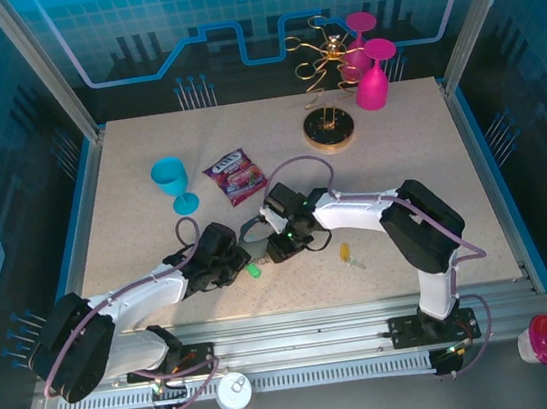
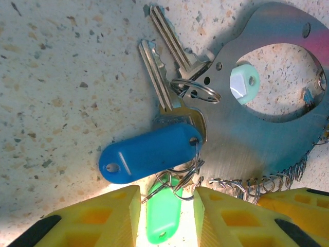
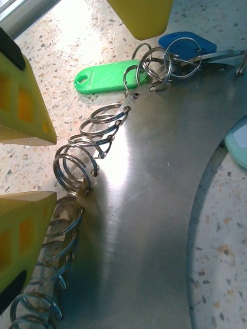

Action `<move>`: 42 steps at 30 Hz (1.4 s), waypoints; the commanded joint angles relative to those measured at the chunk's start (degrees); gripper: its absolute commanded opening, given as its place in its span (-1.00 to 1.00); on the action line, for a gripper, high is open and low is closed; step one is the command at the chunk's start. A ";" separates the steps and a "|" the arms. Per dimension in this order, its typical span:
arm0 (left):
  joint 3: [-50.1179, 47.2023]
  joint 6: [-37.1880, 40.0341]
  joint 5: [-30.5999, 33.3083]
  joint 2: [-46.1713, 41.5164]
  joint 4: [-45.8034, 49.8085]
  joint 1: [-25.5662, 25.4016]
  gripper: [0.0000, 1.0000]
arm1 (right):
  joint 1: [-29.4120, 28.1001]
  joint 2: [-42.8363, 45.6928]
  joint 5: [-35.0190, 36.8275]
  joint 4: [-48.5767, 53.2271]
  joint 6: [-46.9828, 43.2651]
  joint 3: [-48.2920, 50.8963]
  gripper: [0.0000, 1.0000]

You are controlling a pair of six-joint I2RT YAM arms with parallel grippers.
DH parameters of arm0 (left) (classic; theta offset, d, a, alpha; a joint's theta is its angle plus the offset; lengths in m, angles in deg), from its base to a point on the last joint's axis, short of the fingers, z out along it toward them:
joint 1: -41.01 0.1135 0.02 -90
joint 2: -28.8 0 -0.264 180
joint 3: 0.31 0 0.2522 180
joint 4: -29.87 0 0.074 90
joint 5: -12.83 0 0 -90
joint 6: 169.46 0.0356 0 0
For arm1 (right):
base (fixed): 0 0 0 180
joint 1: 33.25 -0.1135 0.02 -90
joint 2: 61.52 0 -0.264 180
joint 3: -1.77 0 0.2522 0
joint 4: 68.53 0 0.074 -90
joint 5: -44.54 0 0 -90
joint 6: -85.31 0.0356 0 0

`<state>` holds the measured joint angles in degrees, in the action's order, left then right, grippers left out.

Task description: Put the keys on the keyring

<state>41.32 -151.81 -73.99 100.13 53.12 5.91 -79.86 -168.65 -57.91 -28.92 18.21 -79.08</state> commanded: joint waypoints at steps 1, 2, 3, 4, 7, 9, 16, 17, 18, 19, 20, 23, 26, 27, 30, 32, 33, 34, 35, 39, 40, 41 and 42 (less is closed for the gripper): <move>-0.97 -0.86 -0.81 0.50 -0.44 0.20 -0.35 | -1.10 2.12 -0.25 -0.90 1.98 0.58 -0.38; -1.03 -0.92 -0.78 0.41 -0.31 0.16 -0.35 | -1.18 2.65 1.13 -0.59 2.27 0.44 -0.35; -1.04 -1.02 -0.65 0.26 -0.27 0.13 -0.35 | -1.18 2.98 2.20 -0.09 2.52 0.23 -0.29; -1.12 -1.03 -0.71 0.18 -0.23 0.13 -0.36 | -1.25 3.08 3.40 0.64 2.91 -0.15 -0.27; -1.32 -1.12 -0.38 -0.25 -0.18 0.12 -0.36 | -1.79 2.64 5.67 2.03 3.73 -1.06 -0.27; -1.29 -1.23 -0.17 -0.57 -0.03 0.15 -0.36 | -2.49 1.98 7.31 2.81 4.56 -1.52 -0.29; -1.59 -1.43 0.42 -1.19 0.52 0.17 -0.37 | -4.01 -0.15 9.10 3.47 7.28 -3.45 -0.34; -1.60 -1.45 0.37 -1.19 0.55 0.19 -0.37 | -4.07 -0.33 8.85 3.42 7.43 -3.72 -0.34; -1.60 -1.44 0.40 -1.19 0.57 0.19 -0.37 | -4.09 -0.38 8.65 3.26 7.61 -3.83 -0.34; -1.51 -1.46 0.35 -1.19 0.52 0.24 -0.38 | -4.16 -0.36 8.61 3.09 7.72 -3.92 -0.34; -1.51 -1.45 0.36 -1.19 0.56 0.17 -0.38 | -4.15 -0.37 8.67 2.98 7.86 -4.00 -0.33; -1.56 -1.43 0.47 -1.19 0.62 0.18 -0.38 | -4.19 -0.90 9.34 3.28 8.18 -4.40 -0.33; -1.51 -1.47 0.51 -1.25 0.61 0.20 -0.38 | -4.17 -1.62 10.20 3.84 8.40 -4.78 -0.36; -1.51 -1.45 0.52 -1.27 0.61 0.20 -0.38 | -4.13 -1.83 10.42 3.82 8.54 -4.75 -0.37; -1.50 -1.46 0.59 -1.28 0.68 0.16 -0.38 | -4.12 -2.59 10.94 4.23 8.79 -5.13 -0.41; -1.49 -1.47 0.63 -1.42 0.78 0.14 -0.38 | -4.19 -2.88 11.10 4.37 8.83 -5.15 -0.43; -1.46 -1.47 0.67 -1.46 0.87 0.15 -0.38 | -4.19 -2.97 11.37 4.54 8.92 -5.19 -0.44; -1.51 -1.40 0.70 -1.54 0.95 0.18 -0.38 | -4.19 -3.01 11.83 4.88 8.92 -5.40 -0.46; -1.49 -1.46 0.77 -1.62 0.96 0.20 -0.38 | -4.14 -3.00 12.33 5.36 8.92 -5.50 -0.47; -1.53 -1.50 0.87 -1.72 1.05 0.21 -0.39 | -4.20 -2.98 15.72 7.95 8.42 -6.51 -0.56; -1.59 -1.47 0.90 -1.72 1.14 0.17 -0.38 | -4.22 -2.91 16.53 8.48 8.22 -6.73 -0.57; -1.60 -1.49 0.94 -1.72 1.14 0.16 -0.39 | -4.23 -2.99 17.14 8.93 8.07 -6.89 -0.59; -1.58 -1.53 0.96 -1.71 1.21 0.17 -0.39 | -4.27 -2.91 17.82 9.44 7.98 -7.08 -0.61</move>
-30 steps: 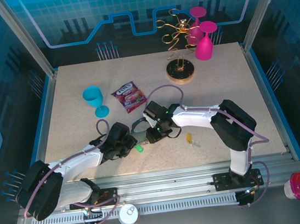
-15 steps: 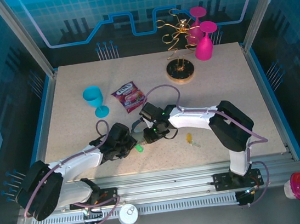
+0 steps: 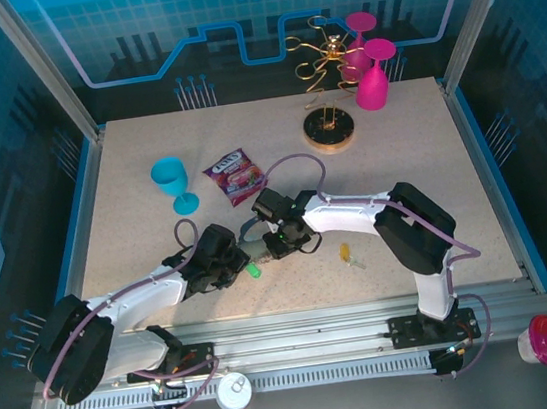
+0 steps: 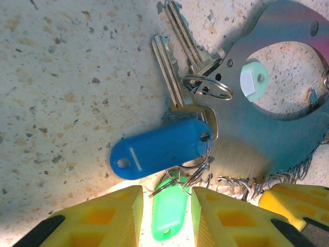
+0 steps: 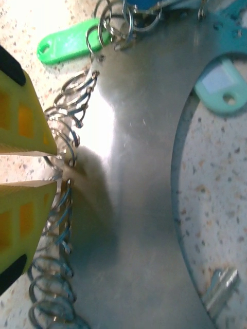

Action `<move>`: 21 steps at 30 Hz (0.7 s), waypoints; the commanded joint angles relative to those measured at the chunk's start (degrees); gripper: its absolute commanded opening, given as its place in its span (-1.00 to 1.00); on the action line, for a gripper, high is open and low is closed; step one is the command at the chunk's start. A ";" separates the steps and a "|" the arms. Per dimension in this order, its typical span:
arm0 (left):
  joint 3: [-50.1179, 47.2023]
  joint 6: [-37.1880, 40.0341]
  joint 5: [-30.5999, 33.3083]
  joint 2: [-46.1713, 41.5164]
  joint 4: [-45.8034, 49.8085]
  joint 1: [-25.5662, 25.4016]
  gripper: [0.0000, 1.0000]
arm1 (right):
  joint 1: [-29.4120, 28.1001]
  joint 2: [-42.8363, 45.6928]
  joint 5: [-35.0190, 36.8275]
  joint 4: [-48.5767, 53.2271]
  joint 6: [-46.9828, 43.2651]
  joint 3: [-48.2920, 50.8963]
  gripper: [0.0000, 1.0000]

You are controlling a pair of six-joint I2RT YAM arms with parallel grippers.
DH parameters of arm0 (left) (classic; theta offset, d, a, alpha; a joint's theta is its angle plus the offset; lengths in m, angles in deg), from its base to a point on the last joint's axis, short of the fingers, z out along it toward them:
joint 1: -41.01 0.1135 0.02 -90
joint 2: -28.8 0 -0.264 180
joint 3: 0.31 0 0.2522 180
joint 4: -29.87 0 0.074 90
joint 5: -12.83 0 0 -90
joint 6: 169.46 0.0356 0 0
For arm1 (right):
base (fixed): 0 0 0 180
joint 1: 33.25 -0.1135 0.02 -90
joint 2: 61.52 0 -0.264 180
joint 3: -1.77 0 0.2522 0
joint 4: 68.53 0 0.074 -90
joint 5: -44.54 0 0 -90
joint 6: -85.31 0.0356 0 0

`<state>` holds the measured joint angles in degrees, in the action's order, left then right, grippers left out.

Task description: Put the keys on the keyring

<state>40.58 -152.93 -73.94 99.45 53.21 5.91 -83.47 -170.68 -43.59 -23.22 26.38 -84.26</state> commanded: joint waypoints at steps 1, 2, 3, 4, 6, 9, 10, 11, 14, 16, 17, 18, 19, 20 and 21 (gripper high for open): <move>-0.84 -0.44 1.01 -1.07 1.18 0.20 -0.38 | -0.64 -0.87 3.93 4.12 -0.21 -2.00 -0.62; -0.86 -0.49 1.02 -1.12 1.23 0.24 -0.39 | -0.61 -0.81 4.11 4.18 -0.29 -2.04 -0.62; -0.86 -0.44 1.13 -1.13 1.29 0.16 -0.39 | -0.59 -0.75 3.85 4.14 -0.35 -2.09 -0.63; -0.86 -0.44 1.09 -1.22 1.31 0.16 -0.38 | -0.60 -0.60 3.08 3.85 -0.33 -2.08 -0.62; -0.94 -0.50 1.21 -1.30 1.36 0.17 -0.39 | -0.65 -0.03 1.42 3.12 -0.09 -2.15 -0.59; -0.48 0.03 2.03 -2.05 2.79 0.15 -0.40 | -0.68 1.28 0.29 2.48 0.77 -2.69 -0.55; -0.14 0.60 2.77 -2.55 3.66 0.19 -0.40 | -0.74 1.71 0.10 2.32 1.13 -2.87 -0.53; 0.21 1.21 3.47 -3.27 4.63 0.28 -0.40 | -0.67 2.11 0.06 2.21 1.46 -2.98 -0.51; 1.85 5.06 3.98 -4.62 7.07 1.57 -0.33 | 0.02 3.45 -0.67 1.97 3.21 -2.85 -0.47; 3.43 8.64 2.52 -4.23 8.38 4.07 -0.25 | 0.96 4.65 -1.13 1.51 4.27 -1.82 -0.41; 4.11 10.13 1.75 -3.91 8.92 5.33 -0.22 | 1.45 5.30 -1.21 1.29 4.64 -1.17 -0.39; 4.81 11.92 0.77 -3.39 9.27 6.83 -0.21 | 1.98 6.02 -1.33 1.07 4.94 -0.42 -0.37; 5.60 13.42 -0.13 -2.88 9.36 8.11 -0.19 | 2.62 6.66 -1.60 0.84 5.06 0.44 -0.36; 6.26 14.69 -0.81 -2.35 9.53 8.80 -0.18 | 3.15 7.01 -1.81 0.64 5.13 0.98 -0.35; 7.11 16.14 -1.38 -1.69 9.63 9.49 -0.16 | 3.98 7.54 -2.25 0.38 5.23 1.96 -0.34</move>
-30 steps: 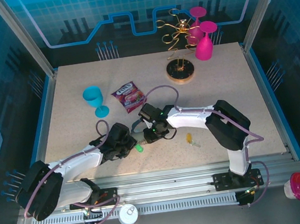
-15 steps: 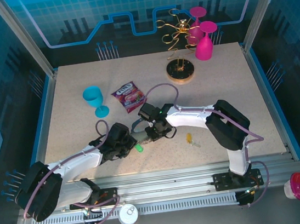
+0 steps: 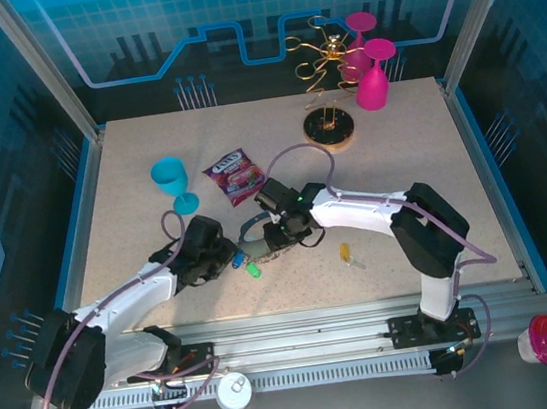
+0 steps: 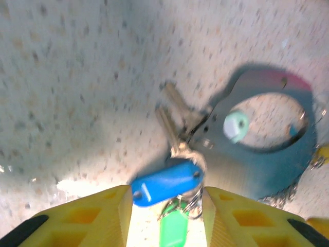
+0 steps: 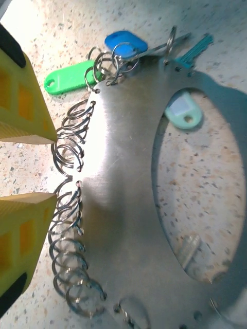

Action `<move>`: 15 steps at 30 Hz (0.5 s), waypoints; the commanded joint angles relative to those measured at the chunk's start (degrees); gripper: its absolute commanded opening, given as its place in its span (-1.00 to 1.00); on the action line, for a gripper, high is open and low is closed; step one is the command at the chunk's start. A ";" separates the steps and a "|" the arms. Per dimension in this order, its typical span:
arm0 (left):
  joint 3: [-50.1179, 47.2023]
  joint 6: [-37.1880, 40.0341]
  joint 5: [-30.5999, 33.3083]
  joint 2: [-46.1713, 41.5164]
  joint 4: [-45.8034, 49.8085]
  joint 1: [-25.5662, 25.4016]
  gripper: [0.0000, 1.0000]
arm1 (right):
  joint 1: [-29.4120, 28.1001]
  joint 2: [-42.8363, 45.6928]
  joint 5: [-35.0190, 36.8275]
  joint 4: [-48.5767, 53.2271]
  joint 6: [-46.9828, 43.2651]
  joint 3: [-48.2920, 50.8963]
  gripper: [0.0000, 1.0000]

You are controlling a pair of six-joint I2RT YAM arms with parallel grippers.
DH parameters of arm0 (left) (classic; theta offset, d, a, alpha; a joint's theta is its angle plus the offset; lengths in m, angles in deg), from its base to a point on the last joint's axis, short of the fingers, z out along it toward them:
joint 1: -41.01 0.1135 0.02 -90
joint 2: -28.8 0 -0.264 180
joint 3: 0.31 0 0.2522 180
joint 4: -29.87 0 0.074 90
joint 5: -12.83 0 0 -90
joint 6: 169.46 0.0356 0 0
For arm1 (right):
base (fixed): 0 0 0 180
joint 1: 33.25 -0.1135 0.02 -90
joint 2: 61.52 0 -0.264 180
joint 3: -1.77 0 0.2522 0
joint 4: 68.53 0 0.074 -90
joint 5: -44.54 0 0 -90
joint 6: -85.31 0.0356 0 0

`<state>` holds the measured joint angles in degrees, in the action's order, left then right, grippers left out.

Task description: Put the keys on the keyring

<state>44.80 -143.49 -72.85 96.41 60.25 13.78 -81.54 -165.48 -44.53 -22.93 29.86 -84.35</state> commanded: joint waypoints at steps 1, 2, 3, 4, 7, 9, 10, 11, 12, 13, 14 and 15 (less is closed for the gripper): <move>3.62 8.13 -3.17 2.14 2.56 2.04 -0.15 | 2.85 2.79 -1.74 -0.22 1.90 2.99 -0.34; 4.26 9.21 -3.78 3.00 2.65 2.49 -0.15 | 3.40 3.20 -2.12 -0.46 1.99 3.66 -0.34; 4.85 10.16 -4.54 4.07 2.71 2.83 -0.15 | 4.18 3.68 -2.72 -0.90 2.17 4.62 -0.33; 5.27 10.89 -5.36 5.12 2.48 3.17 -0.14 | 5.09 4.29 -3.30 -1.47 2.36 5.84 -0.33; 5.67 11.85 -7.96 8.26 1.09 3.67 -0.10 | 6.82 5.92 -4.39 -2.66 2.46 8.44 -0.32; 5.69 12.00 -9.15 10.12 0.16 3.74 -0.09 | 7.70 6.67 -5.00 -3.04 2.29 9.56 -0.31; 5.66 11.89 -9.68 11.00 -0.52 3.69 -0.10 | 8.11 6.97 -5.30 -3.33 2.16 10.04 -0.31; 5.52 11.91 -10.22 11.65 -1.15 3.68 -0.12 | 8.44 7.18 -5.64 -3.53 2.02 10.44 -0.31; 5.47 11.91 -10.74 12.28 -1.68 3.71 -0.14 | 8.74 7.38 -5.92 -3.57 1.86 10.78 -0.31; 5.47 11.73 -11.19 12.68 -1.76 3.67 -0.18 | 8.97 7.62 -6.15 -3.71 1.83 11.08 -0.31; 5.43 11.56 -11.58 12.83 -1.77 3.66 -0.23 | 9.16 7.80 -6.27 -3.91 1.82 11.41 -0.31; 5.24 11.23 -11.89 12.81 -1.85 3.50 -0.29 | 9.42 8.00 -6.55 -4.41 1.97 11.89 -0.31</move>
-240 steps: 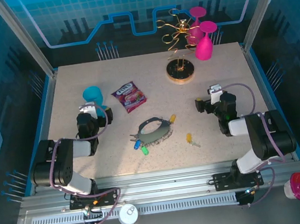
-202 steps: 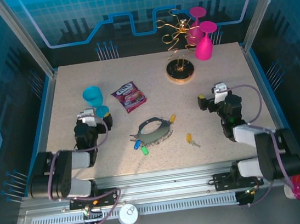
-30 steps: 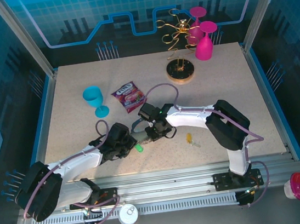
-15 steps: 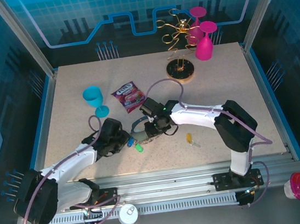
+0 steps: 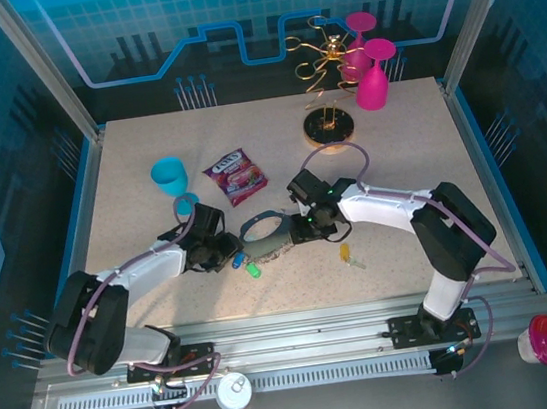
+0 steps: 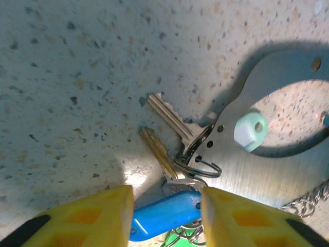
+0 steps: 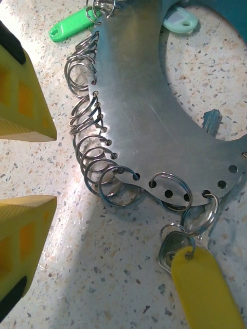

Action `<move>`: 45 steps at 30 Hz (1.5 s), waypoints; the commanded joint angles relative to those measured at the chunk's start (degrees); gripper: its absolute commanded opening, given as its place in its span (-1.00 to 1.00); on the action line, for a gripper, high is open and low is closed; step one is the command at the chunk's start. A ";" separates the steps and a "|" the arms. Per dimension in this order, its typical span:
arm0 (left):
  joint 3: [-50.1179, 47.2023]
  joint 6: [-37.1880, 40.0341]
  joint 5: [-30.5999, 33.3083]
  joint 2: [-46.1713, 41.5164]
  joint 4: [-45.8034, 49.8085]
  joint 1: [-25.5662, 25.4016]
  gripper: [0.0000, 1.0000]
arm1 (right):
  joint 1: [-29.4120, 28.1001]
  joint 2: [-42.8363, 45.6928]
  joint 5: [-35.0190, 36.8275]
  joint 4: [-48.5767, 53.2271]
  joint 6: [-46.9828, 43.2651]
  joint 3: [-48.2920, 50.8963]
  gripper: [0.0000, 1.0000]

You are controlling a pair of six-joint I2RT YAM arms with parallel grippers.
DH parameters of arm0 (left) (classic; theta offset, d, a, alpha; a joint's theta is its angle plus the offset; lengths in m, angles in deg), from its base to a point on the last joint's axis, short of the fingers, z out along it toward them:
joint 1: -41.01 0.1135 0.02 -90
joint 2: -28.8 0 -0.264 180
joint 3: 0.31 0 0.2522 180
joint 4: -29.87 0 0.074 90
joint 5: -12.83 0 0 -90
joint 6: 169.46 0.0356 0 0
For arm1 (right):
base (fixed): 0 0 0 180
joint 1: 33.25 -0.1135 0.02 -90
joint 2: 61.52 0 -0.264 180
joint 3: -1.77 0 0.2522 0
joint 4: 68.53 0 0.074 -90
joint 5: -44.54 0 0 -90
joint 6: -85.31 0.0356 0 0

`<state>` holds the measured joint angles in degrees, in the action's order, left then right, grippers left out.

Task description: Put the keys on the keyring

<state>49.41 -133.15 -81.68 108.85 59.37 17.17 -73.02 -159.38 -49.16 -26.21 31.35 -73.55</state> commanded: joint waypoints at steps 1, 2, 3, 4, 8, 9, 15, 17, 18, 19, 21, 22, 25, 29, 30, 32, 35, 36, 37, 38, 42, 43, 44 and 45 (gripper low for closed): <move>0.24 0.31 -3.27 0.20 -1.11 -0.10 -0.33 | 1.24 1.97 -2.48 -1.74 0.69 1.53 -0.31; -0.18 -0.06 -3.47 0.04 -1.28 -0.48 -0.40 | 1.59 1.89 -2.99 -2.19 0.88 1.86 -0.31; -0.61 -0.50 -3.70 -0.11 -1.59 -1.20 -0.44 | 1.79 1.81 -3.55 -2.78 0.99 2.09 -0.31; -1.01 -1.09 -3.67 -0.15 -1.53 -2.05 -0.46 | 1.93 1.68 -4.21 -3.42 1.01 2.22 -0.31; -2.29 -4.22 -2.35 -0.64 -1.37 -6.23 -0.49 | 1.91 0.64 -7.31 -5.72 0.37 1.76 -0.29; -2.84 -5.36 -1.86 -0.84 -1.71 -7.29 -0.51 | 1.85 0.13 -7.91 -6.12 0.27 1.50 -0.29; -4.20 -9.10 0.30 -1.73 -2.23 -9.74 -0.56 | 0.49 -3.18 -8.34 -5.53 -1.27 -0.82 -0.29; -3.74 -8.94 1.76 -2.33 -1.14 -9.81 -0.55 | 0.61 -3.00 -6.94 -5.00 -1.69 -0.84 -0.29; -3.43 -8.90 2.33 -2.57 -0.66 -9.79 -0.54 | 0.82 -2.71 -6.14 -4.55 -1.92 -0.86 -0.29; -3.20 -8.83 2.83 -2.70 -0.27 -9.81 -0.53 | 1.36 -2.30 -5.63 -4.16 -2.05 -0.84 -0.29; -2.80 -8.90 3.48 -2.79 0.23 -9.80 -0.53 | 2.68 -1.49 -5.35 -3.69 -2.45 -0.37 -0.29; -2.87 -9.26 3.67 -2.79 0.25 -9.82 -0.53 | 3.31 -1.21 -5.39 -3.56 -2.77 -0.10 -0.29; -3.13 -9.85 3.78 -2.71 -0.36 -9.78 -0.53 | 3.83 -1.71 -5.38 -1.94 -4.82 -0.39 -0.29; -3.03 -9.70 3.88 -2.79 -0.44 -9.79 -0.53 | 1.99 -3.46 -6.37 -0.64 -6.49 -1.06 -0.29; -3.09 -9.78 3.86 -2.79 -0.50 -9.81 -0.53 | 1.27 -3.80 -6.56 -0.53 -6.50 -1.22 -0.29; -3.18 -10.00 3.98 -2.88 -0.76 -9.74 -0.53 | -0.17 -4.30 -6.81 -0.43 -6.24 -1.62 -0.29; -3.34 -10.18 4.01 -2.80 -1.16 -9.82 -0.53 | -1.94 -5.08 -8.45 -1.16 -5.63 -2.03 -0.32; -3.34 -10.20 3.99 -2.80 -1.16 -9.82 -0.53 | -2.51 -5.08 -9.44 -1.66 -5.45 -2.07 -0.33; -3.33 -10.05 4.00 -2.80 -1.16 -9.75 -0.53 | -2.81 -5.05 -10.25 -2.20 -5.32 -2.05 -0.33; -3.23 -10.10 4.07 -2.80 -1.16 -9.80 -0.53 | -3.11 -4.70 -11.04 -2.93 -5.08 -1.83 -0.34; -3.44 -10.04 4.14 -2.83 -1.22 -9.79 -0.53 | -3.33 -2.75 -11.81 -3.93 -5.30 -0.32 -0.36; -3.42 -10.08 4.14 -2.88 -1.31 -9.81 -0.54 | -3.28 -2.43 -10.91 -3.43 -5.59 -0.03 -0.35; -3.45 -10.02 4.18 -2.88 -1.35 -9.75 -0.53 | -3.28 -2.24 -9.15 -2.49 -5.84 0.17 -0.36; -3.45 -9.94 4.19 -2.88 -1.37 -9.78 -0.54 | -3.08 -2.16 -7.21 -1.43 -5.97 0.29 -0.35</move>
<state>46.24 -142.55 -78.42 107.06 57.30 7.73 -76.03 -163.40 -58.91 -29.86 26.30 -74.14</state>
